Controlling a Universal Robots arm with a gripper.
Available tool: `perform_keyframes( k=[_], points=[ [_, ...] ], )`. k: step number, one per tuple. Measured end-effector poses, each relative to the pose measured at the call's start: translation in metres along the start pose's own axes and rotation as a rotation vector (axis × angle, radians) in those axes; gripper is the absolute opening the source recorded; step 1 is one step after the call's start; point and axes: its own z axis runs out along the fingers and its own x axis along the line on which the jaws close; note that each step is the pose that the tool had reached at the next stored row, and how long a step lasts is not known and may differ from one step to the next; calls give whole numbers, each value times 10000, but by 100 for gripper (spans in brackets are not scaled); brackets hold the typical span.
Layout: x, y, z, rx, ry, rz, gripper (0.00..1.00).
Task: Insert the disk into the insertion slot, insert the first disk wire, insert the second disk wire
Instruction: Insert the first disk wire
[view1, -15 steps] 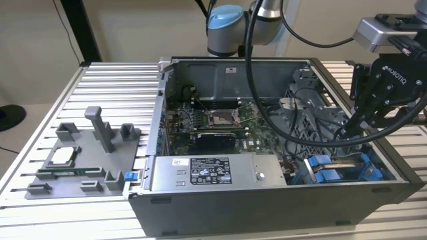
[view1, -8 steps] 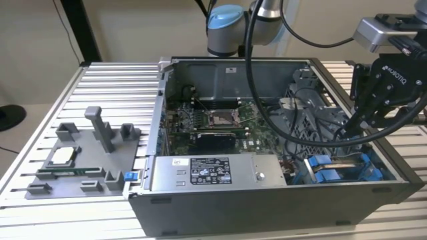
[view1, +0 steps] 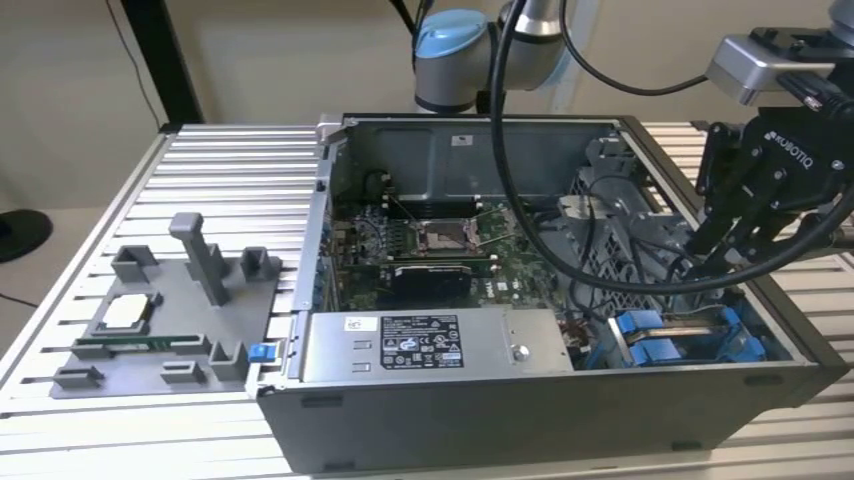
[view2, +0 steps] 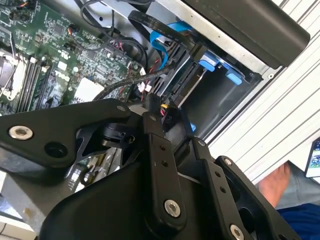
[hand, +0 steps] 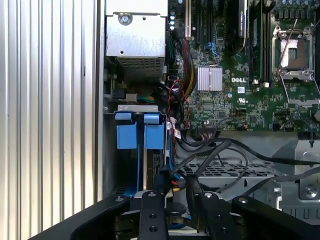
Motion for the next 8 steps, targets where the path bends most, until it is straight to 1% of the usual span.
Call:
perform_keyframes(
  k=[2, 6, 8],
  points=[
    [6, 0, 0, 0, -1, 0, 100],
    [57, -1, -1, -4, -17, 0, 100],
    [67, 2, -2, -4, -18, -1, 100]
  ],
)
